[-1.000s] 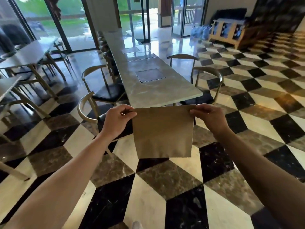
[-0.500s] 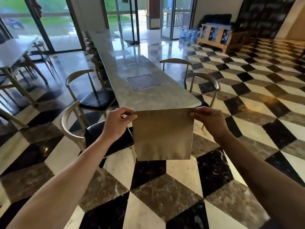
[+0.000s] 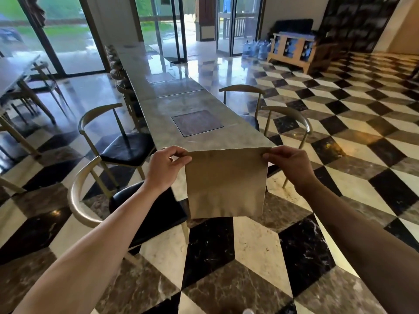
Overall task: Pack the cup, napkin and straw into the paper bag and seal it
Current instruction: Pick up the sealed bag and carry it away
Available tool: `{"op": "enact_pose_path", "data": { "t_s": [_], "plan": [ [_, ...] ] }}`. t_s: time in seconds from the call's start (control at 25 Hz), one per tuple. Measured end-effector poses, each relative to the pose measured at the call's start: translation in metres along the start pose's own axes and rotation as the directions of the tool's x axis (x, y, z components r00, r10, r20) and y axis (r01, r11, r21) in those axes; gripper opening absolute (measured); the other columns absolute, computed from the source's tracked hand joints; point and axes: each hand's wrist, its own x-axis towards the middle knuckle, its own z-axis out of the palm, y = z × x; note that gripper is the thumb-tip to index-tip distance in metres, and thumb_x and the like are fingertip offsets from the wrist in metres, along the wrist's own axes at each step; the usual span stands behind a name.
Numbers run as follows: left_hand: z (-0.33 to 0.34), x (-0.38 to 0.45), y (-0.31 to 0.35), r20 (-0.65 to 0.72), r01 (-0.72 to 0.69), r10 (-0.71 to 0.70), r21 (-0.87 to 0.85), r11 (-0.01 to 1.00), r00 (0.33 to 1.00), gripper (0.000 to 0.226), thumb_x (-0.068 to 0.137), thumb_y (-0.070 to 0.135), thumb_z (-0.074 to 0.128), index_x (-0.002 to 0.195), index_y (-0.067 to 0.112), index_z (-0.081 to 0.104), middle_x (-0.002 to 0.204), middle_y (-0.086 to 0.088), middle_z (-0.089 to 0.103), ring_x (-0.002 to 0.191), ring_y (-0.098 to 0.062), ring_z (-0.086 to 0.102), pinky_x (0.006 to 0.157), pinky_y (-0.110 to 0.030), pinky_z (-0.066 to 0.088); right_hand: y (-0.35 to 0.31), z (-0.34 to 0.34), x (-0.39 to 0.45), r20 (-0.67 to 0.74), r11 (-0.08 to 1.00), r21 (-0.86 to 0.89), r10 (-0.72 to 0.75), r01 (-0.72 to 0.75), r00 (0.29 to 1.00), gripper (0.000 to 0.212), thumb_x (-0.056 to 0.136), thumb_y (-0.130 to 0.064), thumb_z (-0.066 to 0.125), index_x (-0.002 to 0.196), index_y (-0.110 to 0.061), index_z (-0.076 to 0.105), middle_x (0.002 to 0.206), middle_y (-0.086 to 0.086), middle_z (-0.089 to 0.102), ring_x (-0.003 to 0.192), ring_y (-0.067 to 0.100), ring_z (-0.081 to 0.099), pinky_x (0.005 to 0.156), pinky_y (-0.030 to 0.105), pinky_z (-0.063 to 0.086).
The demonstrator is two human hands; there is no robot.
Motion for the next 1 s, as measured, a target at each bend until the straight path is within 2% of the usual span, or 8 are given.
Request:
{"op": "enact_pose_path", "data": {
  "t_s": [0.16, 0.28, 0.44, 0.52, 0.72, 0.84, 0.92, 1.0],
  "plan": [
    [0.024, 0.044, -0.022, -0.028, 0.028, -0.027, 0.017, 0.999, 0.999, 0.008, 0.08, 0.017, 0.077, 0.087, 0.016, 0.073, 0.081, 0.007, 0.069, 0.074, -0.011, 0.062, 0.077, -0.032, 0.049, 0.018, 0.004, 0.058, 0.043, 1.0, -0.018, -0.001, 0.002, 0.999, 0.017, 0.078, -0.014, 0.079, 0.094, -0.011, 0.077, 0.093, 0.007, 0.075, 0.094, 0.021, 0.069, 0.091, 0.031, 0.051],
    [0.046, 0.077, -0.035, -0.052, 0.035, -0.033, 0.043, 0.998, 0.998, 0.008, 0.08, 0.019, 0.077, 0.087, 0.02, 0.073, 0.083, 0.006, 0.07, 0.077, -0.013, 0.064, 0.077, -0.036, 0.051, 0.033, 0.001, 0.11, 0.077, 1.0, 0.001, -0.009, 0.009, 0.997, 0.017, 0.076, -0.01, 0.08, 0.093, -0.01, 0.077, 0.093, 0.01, 0.075, 0.09, 0.019, 0.069, 0.089, 0.029, 0.052],
    [0.07, 0.116, -0.041, -0.08, 0.056, -0.05, 0.076, 0.996, 0.995, 0.007, 0.081, 0.02, 0.076, 0.087, 0.022, 0.072, 0.084, 0.006, 0.07, 0.079, -0.009, 0.064, 0.077, -0.034, 0.053, 0.047, -0.001, 0.175, 0.162, 0.997, -0.014, -0.069, 0.072, 0.984, 0.014, 0.075, -0.009, 0.08, 0.086, -0.018, 0.077, 0.074, -0.012, 0.075, 0.071, -0.002, 0.067, 0.071, 0.009, 0.048],
    [0.081, 0.137, -0.044, -0.1, 0.068, -0.059, 0.092, 0.993, 0.993, 0.008, 0.081, 0.02, 0.076, 0.086, 0.024, 0.071, 0.082, 0.007, 0.07, 0.078, -0.006, 0.065, 0.077, -0.029, 0.052, 0.053, 0.0, 0.207, 0.194, 0.998, 0.029, -0.059, 0.054, 0.979, 0.014, 0.076, -0.006, 0.079, 0.088, -0.013, 0.077, 0.074, -0.011, 0.075, 0.07, -0.003, 0.066, 0.068, 0.008, 0.047],
    [0.098, 0.182, -0.055, -0.142, 0.118, -0.106, 0.081, 0.99, 0.984, 0.02, 0.08, 0.02, 0.077, 0.079, 0.036, 0.066, 0.079, 0.018, 0.067, 0.073, 0.002, 0.063, 0.07, -0.014, 0.048, 0.064, 0.014, 0.27, 0.237, 0.995, 0.084, -0.065, 0.046, 0.969, 0.017, 0.076, -0.002, 0.076, 0.094, -0.004, 0.074, 0.087, 0.007, 0.073, 0.076, 0.002, 0.066, 0.075, 0.014, 0.052],
    [0.103, 0.206, -0.069, -0.15, 0.119, -0.104, 0.094, 0.988, 0.983, 0.02, 0.08, 0.019, 0.077, 0.079, 0.036, 0.066, 0.079, 0.018, 0.067, 0.075, 0.003, 0.063, 0.068, -0.01, 0.047, 0.074, 0.026, 0.3, 0.238, 0.995, 0.099, -0.029, 0.005, 0.971, 0.02, 0.075, -0.001, 0.078, 0.094, 0.0, 0.075, 0.094, 0.019, 0.073, 0.085, 0.017, 0.066, 0.089, 0.031, 0.055],
    [0.105, 0.223, -0.085, -0.161, 0.126, -0.109, 0.098, 0.987, 0.981, 0.023, 0.079, 0.019, 0.078, 0.078, 0.039, 0.065, 0.078, 0.018, 0.067, 0.075, 0.001, 0.064, 0.069, -0.013, 0.048, 0.082, 0.039, 0.321, 0.25, 0.996, 0.091, -0.009, -0.014, 0.968, 0.017, 0.074, -0.002, 0.078, 0.091, -0.005, 0.076, 0.096, 0.021, 0.073, 0.088, 0.023, 0.066, 0.096, 0.042, 0.052],
    [0.108, 0.237, -0.101, -0.171, 0.132, -0.112, 0.108, 0.985, 0.979, 0.028, 0.077, 0.018, 0.079, 0.076, 0.042, 0.065, 0.077, 0.018, 0.068, 0.074, -0.001, 0.064, 0.07, -0.018, 0.05, 0.09, 0.052, 0.338, 0.25, 0.997, 0.081, -0.011, -0.009, 0.968, 0.016, 0.074, -0.002, 0.079, 0.087, -0.011, 0.077, 0.093, 0.018, 0.074, 0.088, 0.024, 0.067, 0.097, 0.047, 0.052]
  ]
}}
